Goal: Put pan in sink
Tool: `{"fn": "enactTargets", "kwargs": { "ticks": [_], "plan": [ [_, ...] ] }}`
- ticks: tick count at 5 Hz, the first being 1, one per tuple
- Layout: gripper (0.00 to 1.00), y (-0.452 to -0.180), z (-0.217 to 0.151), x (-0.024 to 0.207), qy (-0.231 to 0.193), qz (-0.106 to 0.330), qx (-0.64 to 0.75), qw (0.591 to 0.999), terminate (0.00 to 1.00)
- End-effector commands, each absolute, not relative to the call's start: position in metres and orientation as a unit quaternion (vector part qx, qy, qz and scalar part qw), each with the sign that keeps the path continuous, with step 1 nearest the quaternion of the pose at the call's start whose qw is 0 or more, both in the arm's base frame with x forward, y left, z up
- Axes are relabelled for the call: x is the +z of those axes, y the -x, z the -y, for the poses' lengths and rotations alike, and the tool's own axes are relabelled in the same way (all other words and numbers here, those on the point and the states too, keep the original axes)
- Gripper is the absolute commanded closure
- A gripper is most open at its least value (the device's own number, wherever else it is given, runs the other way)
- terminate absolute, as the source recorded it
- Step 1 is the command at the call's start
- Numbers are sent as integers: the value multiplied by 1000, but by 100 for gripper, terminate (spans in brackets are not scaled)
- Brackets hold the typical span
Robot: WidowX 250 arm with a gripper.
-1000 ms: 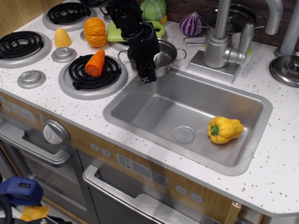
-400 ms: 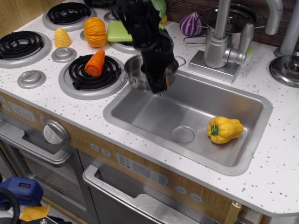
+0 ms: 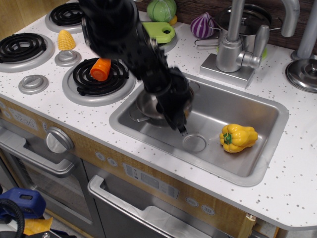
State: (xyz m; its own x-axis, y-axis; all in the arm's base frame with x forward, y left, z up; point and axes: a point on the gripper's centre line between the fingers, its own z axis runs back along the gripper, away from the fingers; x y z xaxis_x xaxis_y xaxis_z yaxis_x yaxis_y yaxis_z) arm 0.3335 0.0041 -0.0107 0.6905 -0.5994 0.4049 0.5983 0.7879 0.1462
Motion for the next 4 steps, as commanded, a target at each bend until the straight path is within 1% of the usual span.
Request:
{"fn": "enactTargets", "kwargs": {
  "ticks": [1, 2, 3, 4],
  "plan": [
    [0, -342, 3, -13, 1, 256, -315, 914, 0],
    [0, -344, 6, -21, -3, 264, -319, 910, 0],
    [0, -347, 5, -24, 20, 282, -316, 905, 0],
    [0, -347, 5, -24, 20, 282, -316, 905, 100]
  ]
}}
